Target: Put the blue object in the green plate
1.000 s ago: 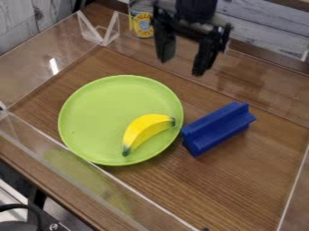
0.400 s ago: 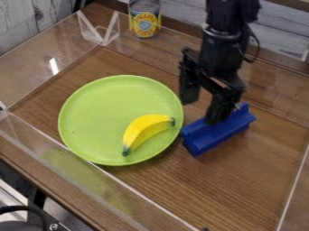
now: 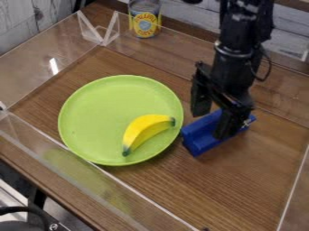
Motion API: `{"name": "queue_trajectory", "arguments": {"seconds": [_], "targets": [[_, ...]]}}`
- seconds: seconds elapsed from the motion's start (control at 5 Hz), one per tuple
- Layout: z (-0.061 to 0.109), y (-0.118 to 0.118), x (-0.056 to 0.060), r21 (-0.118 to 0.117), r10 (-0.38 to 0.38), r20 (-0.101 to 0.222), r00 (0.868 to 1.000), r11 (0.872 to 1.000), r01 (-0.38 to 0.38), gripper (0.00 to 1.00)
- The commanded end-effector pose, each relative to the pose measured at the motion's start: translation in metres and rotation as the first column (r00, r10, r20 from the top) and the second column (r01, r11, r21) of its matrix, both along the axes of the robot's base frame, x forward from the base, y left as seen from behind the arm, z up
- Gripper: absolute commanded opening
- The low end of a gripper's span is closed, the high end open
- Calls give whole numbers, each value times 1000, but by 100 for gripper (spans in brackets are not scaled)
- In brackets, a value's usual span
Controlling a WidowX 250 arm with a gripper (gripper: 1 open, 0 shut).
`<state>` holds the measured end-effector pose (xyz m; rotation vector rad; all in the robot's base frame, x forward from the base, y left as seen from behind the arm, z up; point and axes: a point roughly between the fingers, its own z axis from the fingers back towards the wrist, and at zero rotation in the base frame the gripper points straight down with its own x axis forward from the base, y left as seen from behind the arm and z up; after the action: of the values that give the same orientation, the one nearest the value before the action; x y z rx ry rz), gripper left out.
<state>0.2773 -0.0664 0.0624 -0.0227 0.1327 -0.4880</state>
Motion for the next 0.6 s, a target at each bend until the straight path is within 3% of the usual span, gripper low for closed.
{"name": "queue_trajectory", "arguments": {"seconds": [0.0,0.4], "targets": [[3,-4,5,-4,-11,38,999,1000,12,100],[-7,-5,6,-4,-14,44,999,1000,14,100]]}}
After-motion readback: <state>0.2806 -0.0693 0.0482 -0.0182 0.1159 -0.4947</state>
